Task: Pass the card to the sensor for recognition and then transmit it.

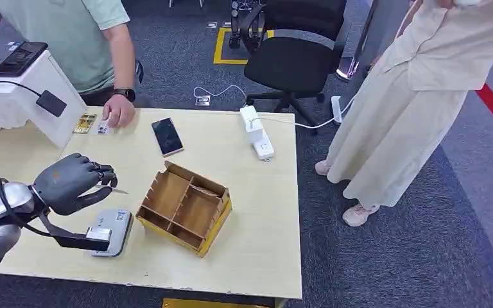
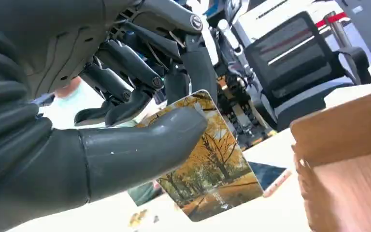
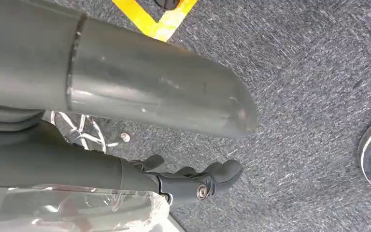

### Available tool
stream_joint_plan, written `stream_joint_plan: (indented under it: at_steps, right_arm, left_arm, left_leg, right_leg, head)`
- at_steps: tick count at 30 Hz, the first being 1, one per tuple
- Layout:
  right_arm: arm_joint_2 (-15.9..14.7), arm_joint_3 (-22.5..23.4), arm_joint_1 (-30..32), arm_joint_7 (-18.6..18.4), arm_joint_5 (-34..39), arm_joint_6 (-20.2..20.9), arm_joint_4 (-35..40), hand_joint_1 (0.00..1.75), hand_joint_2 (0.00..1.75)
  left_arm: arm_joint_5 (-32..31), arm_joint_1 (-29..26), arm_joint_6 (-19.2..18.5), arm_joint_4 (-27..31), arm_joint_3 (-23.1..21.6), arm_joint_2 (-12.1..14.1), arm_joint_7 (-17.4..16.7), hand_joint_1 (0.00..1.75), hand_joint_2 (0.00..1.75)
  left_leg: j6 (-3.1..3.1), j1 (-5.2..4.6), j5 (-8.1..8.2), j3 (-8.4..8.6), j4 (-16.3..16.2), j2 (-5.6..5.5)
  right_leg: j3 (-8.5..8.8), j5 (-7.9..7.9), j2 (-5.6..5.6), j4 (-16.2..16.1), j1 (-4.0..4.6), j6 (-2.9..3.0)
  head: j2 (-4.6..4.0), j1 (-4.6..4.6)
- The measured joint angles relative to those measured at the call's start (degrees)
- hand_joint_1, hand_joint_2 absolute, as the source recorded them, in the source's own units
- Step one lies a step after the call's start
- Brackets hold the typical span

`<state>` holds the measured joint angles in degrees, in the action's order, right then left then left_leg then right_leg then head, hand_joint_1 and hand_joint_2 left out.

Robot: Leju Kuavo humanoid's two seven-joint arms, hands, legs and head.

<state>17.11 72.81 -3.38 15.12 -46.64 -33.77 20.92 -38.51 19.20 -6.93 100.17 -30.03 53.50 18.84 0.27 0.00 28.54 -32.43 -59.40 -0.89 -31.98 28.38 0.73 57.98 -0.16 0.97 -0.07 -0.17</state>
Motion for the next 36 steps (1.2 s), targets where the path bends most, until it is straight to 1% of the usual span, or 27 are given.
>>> stream_joint_plan:
  at_steps: [2, 4, 7, 9, 13, 17, 23, 27, 29, 32, 36]
  right_arm:
    - [-0.1, 0.0, 0.0, 0.0, -0.2, 0.0, 0.0, 0.00, 0.00]
    - [-0.1, 0.0, -0.1, 0.0, -0.5, 0.1, -0.1, 0.00, 0.00]
    - [-0.1, 0.0, -0.1, 0.0, -1.0, 0.2, -0.3, 0.00, 0.00]
    - [-0.1, 0.0, -0.1, 0.0, -1.2, 0.3, -0.4, 0.00, 0.00]
    - [-0.1, 0.0, -0.3, -0.1, -1.9, 0.4, -0.5, 0.00, 0.00]
    - [-0.1, 0.0, -0.3, -0.6, -2.2, 0.8, -0.7, 0.00, 0.00]
    - [-0.1, 0.0, -0.3, -1.3, -2.2, 1.0, -0.8, 0.00, 0.00]
    - [-0.1, 0.0, -0.3, -1.8, -1.9, 1.1, -0.8, 0.00, 0.00]
    - [-0.1, 0.0, -0.3, -1.9, -1.9, 1.1, -0.8, 0.00, 0.00]
    - [-0.1, 0.0, -0.3, -2.0, -1.8, 1.1, -0.8, 0.00, 0.00]
    - [-0.1, 0.0, -0.3, -2.4, -1.7, 1.1, -0.8, 0.00, 0.00]
  left_arm:
    - [-1.1, 0.8, 0.2, 0.6, 0.0, 0.9, -0.3, 1.75, 1.75]
    - [-2.9, 1.5, 1.0, 1.0, 0.0, 1.2, -0.9, 1.75, 1.75]
    - [-6.0, 1.9, 2.9, 1.0, 0.0, 0.6, -1.0, 1.75, 1.75]
    - [-8.1, 2.0, 4.9, 1.0, 0.0, -0.6, -1.7, 1.75, 1.75]
    - [-12.2, 2.2, 9.3, -0.2, -0.1, -5.5, -3.4, 1.75, 1.75]
    - [-16.6, 2.4, 13.5, -1.8, -0.5, -11.3, -6.5, 1.75, 1.75]
    - [-19.6, 3.9, 15.7, -4.7, -1.3, -19.0, -10.5, 1.75, 1.75]
    - [-21.3, 4.3, 18.4, -7.2, -1.4, -23.9, -12.3, 1.75, 1.75]
    - [-22.6, 4.4, 19.7, -8.1, -1.5, -25.8, -13.1, 1.75, 1.75]
    - [-23.1, 5.0, 20.3, -9.2, -1.6, -28.0, -13.4, 1.75, 1.75]
    - [-24.2, 5.5, 21.2, -10.4, -1.6, -29.9, -14.0, 1.75, 1.75]
  left_leg:
    - [0.00, -0.01, 0.00, 0.00, 0.0, 0.00]
    - [0.00, -0.02, 0.00, 0.01, 0.0, 0.00]
    - [0.00, -0.02, 0.00, 0.02, 0.0, 0.00]
    - [0.00, -0.04, 0.00, 0.02, 0.0, 0.00]
    - [0.01, -0.07, -0.01, 0.01, 0.0, 0.00]
    - [0.02, -0.09, -0.01, 0.01, 0.0, -0.01]
    - [0.02, -0.10, 0.00, 0.01, 0.0, -0.01]
    - [0.02, -0.10, -0.01, 0.01, 0.0, -0.01]
    - [0.02, -0.09, 0.00, 0.01, 0.0, 0.00]
    - [0.02, -0.09, 0.00, 0.00, 0.0, 0.01]
    - [0.02, -0.09, 0.00, 0.01, 0.0, 0.02]
  right_leg:
    - [0.00, 0.00, -0.01, 0.0, 0.00, 0.00]
    - [0.01, 0.00, -0.01, 0.0, -0.01, 0.00]
    - [0.00, 0.00, 0.00, 0.0, -0.02, 0.00]
    - [-0.01, 0.00, -0.01, 0.0, -0.03, 0.00]
    - [0.00, -0.01, -0.01, 0.0, -0.05, -0.02]
    - [0.00, -0.02, -0.02, 0.0, -0.07, -0.04]
    - [0.00, -0.03, -0.02, 0.0, -0.07, -0.04]
    - [-0.01, -0.03, -0.01, 0.0, -0.07, -0.04]
    - [-0.01, -0.03, 0.02, 0.0, -0.07, -0.04]
    - [-0.01, -0.03, 0.01, 0.0, -0.07, -0.04]
    - [-0.03, -0.03, 0.03, 0.0, -0.07, -0.04]
  head:
    - [0.00, 0.00]
    - [0.00, 0.00]
    - [0.00, -0.02]
    - [0.00, 0.00]
    - [0.00, 0.02]
    - [0.00, 0.00]
    - [0.00, 0.00]
    - [0.00, 0.02]
    - [0.00, 0.00]
    - [0.00, 0.00]
    - [0.00, 0.00]
